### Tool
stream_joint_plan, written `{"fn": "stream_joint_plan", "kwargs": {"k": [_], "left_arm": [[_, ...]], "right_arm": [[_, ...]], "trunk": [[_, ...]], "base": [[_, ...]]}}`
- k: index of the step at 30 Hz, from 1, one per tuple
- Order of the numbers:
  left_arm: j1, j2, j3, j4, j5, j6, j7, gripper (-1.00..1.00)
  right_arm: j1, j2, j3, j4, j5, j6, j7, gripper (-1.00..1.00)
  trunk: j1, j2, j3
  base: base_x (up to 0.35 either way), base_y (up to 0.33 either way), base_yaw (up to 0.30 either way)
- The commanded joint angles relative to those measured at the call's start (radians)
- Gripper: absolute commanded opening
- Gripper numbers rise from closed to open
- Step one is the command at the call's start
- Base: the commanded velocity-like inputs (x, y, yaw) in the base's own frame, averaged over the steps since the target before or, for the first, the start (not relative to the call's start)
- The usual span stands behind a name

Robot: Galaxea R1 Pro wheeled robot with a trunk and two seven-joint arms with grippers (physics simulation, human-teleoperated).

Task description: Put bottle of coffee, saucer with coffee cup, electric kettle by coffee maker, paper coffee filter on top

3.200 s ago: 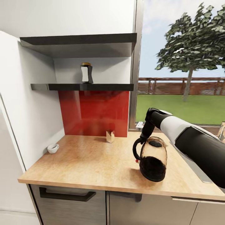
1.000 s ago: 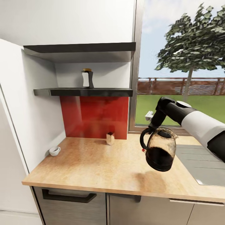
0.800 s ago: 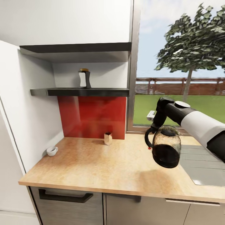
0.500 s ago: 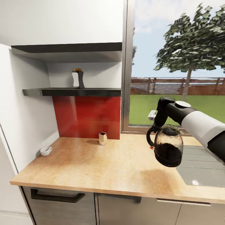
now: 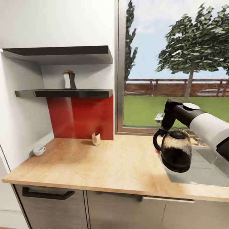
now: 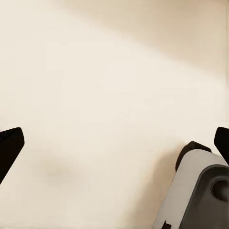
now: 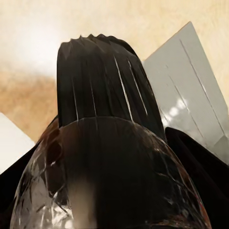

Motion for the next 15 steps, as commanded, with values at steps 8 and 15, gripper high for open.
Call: {"fn": "stream_joint_plan", "kwargs": {"k": [8, 15], "left_arm": [[0.001, -0.003, 0.008, -0.001, 0.004, 0.001, -0.007, 1.00], [0.001, -0.004, 0.008, -0.001, 0.003, 0.003, -0.007, 1.00]], "right_arm": [[0.000, -0.012, 0.003, -0.003, 0.008, -0.005, 0.006, -1.00], [0.000, -0.019, 0.003, -0.003, 0.007, -0.009, 0.006, -1.00]], "trunk": [[0.000, 0.000, 0.000], [0.000, 0.000, 0.000]], "base": [[-0.148, -0.298, 0.000], [-0.018, -0.307, 0.000]]}}
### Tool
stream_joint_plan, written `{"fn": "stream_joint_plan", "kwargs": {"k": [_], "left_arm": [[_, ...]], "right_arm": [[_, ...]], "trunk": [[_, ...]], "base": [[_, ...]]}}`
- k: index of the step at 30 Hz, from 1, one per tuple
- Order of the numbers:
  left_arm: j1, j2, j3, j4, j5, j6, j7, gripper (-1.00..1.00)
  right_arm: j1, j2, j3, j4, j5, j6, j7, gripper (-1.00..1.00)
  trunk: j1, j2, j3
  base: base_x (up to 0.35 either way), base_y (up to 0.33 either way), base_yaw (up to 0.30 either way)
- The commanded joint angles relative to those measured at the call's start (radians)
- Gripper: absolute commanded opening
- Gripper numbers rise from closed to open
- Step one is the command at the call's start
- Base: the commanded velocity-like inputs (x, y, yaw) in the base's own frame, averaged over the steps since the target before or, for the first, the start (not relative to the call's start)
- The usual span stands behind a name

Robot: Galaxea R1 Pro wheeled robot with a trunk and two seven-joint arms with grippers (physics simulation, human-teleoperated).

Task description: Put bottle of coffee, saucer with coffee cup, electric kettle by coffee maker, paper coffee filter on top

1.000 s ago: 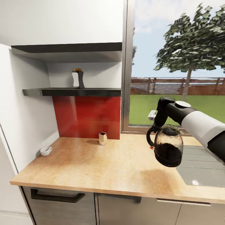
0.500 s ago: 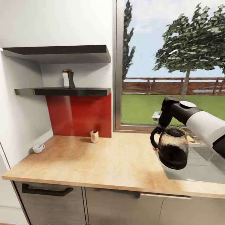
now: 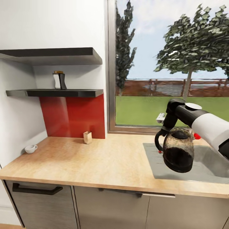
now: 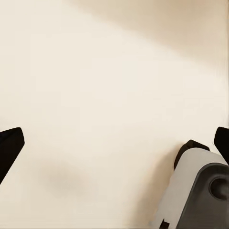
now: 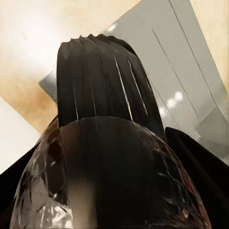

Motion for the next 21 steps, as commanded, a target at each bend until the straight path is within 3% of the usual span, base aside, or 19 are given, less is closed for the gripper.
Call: {"fn": "stream_joint_plan", "kwargs": {"k": [1, 9, 21], "left_arm": [[0.001, 0.000, 0.008, -0.001, 0.004, 0.000, -0.007, 1.00], [0.001, 0.000, 0.008, -0.001, 0.006, -0.001, -0.007, 1.00], [0.001, -0.001, 0.008, -0.001, 0.006, -0.001, -0.007, 1.00]], "right_arm": [[0.000, -0.004, 0.002, -0.003, 0.006, 0.005, 0.010, -1.00], [0.000, -0.022, 0.001, -0.003, 0.007, 0.002, 0.025, -1.00], [0.000, -0.026, 0.002, -0.003, 0.007, -0.015, 0.026, -1.00]], "trunk": [[0.000, 0.000, 0.000], [0.000, 0.000, 0.000], [0.000, 0.000, 0.000]], "base": [[0.035, -0.151, 0.000], [0.007, -0.069, 0.000], [0.000, -0.272, 0.000]]}}
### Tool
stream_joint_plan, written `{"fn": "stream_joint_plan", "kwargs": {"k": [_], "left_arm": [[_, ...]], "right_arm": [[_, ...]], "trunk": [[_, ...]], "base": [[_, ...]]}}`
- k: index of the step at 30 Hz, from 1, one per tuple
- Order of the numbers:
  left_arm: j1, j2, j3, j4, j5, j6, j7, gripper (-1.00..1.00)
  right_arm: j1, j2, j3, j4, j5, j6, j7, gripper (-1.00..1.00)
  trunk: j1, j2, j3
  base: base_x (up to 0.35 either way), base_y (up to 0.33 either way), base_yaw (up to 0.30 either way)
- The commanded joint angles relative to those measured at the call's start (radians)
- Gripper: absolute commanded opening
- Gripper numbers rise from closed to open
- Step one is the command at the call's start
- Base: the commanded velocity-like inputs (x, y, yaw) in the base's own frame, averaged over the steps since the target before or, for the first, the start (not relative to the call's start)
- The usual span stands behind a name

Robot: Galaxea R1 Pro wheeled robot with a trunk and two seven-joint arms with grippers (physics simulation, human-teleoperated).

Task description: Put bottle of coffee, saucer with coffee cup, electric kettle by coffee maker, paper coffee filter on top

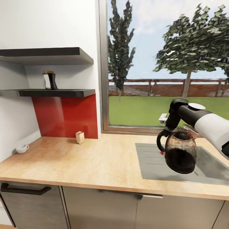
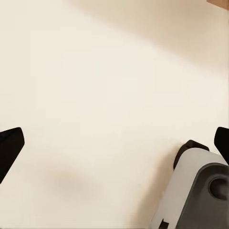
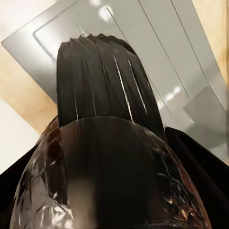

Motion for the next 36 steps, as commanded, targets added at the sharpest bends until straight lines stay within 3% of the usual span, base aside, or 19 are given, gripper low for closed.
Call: {"fn": "stream_joint_plan", "kwargs": {"k": [1, 15, 36], "left_arm": [[0.001, 0.000, 0.008, -0.001, 0.004, -0.001, -0.007, 1.00], [0.001, 0.000, 0.008, -0.001, 0.004, -0.001, -0.007, 1.00], [0.001, 0.000, 0.008, -0.001, 0.003, -0.001, -0.007, 1.00]], "right_arm": [[0.000, -0.001, 0.002, -0.003, 0.006, 0.005, 0.006, -1.00], [0.000, -0.002, 0.003, -0.003, 0.006, 0.001, 0.006, -1.00], [0.000, -0.001, 0.004, -0.003, 0.008, -0.012, -0.002, -1.00]], "trunk": [[0.000, -0.001, 0.000], [0.000, -0.001, 0.000], [0.000, -0.001, 0.000]], "base": [[0.000, -0.292, 0.000], [-0.003, -0.293, 0.000], [-0.100, -0.289, 0.000]]}}
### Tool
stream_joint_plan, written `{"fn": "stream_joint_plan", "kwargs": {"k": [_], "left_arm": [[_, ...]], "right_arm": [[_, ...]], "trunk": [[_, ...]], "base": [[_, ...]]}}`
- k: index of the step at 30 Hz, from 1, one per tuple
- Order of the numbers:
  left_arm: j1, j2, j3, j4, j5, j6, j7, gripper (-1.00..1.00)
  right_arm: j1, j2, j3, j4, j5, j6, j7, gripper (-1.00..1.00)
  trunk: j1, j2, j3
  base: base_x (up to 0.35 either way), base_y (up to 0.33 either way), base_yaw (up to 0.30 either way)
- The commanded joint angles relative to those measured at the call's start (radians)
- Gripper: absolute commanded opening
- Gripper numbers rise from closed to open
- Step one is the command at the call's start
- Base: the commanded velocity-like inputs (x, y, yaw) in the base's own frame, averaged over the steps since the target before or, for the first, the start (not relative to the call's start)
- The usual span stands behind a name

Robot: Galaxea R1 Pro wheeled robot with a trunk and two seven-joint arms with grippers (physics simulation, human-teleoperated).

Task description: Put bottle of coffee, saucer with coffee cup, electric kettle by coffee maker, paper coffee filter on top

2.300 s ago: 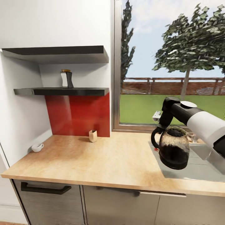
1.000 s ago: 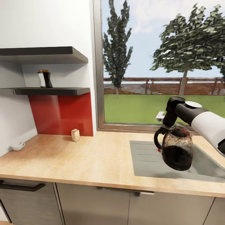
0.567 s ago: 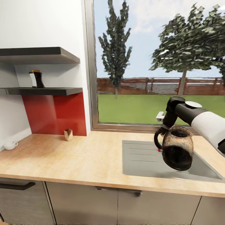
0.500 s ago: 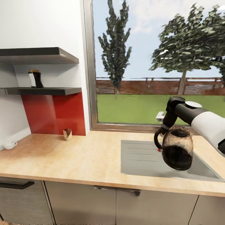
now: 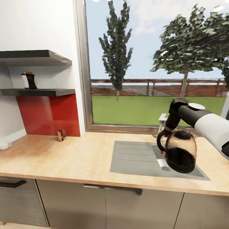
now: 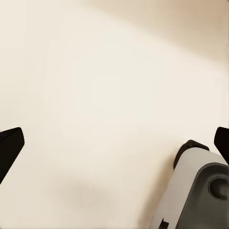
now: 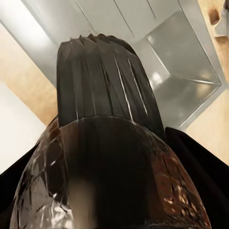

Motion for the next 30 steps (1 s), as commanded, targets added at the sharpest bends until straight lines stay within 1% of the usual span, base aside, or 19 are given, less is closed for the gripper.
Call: {"fn": "stream_joint_plan", "kwargs": {"k": [1, 26, 29, 30], "left_arm": [[0.001, 0.000, 0.008, -0.001, 0.004, -0.001, -0.007, 1.00], [0.001, 0.000, 0.009, -0.001, 0.004, -0.001, -0.007, 1.00], [0.001, 0.000, 0.009, -0.001, 0.004, -0.001, -0.007, 1.00], [0.001, 0.000, 0.009, -0.001, 0.004, -0.001, -0.007, 1.00]], "right_arm": [[0.000, -0.002, 0.003, -0.003, 0.005, 0.007, 0.005, -1.00], [0.000, -0.001, 0.007, -0.001, 0.002, -0.015, 0.009, -1.00], [0.000, -0.001, 0.022, 0.002, 0.003, -0.017, 0.009, -1.00], [0.000, -0.001, 0.040, 0.004, 0.002, -0.017, 0.009, -1.00]], "trunk": [[0.000, 0.000, 0.000], [0.000, 0.000, 0.000], [0.000, 0.000, 0.000], [0.000, 0.000, 0.000]], "base": [[-0.002, -0.291, 0.000], [0.000, -0.291, 0.000], [0.000, -0.292, 0.000], [0.000, -0.292, 0.000]]}}
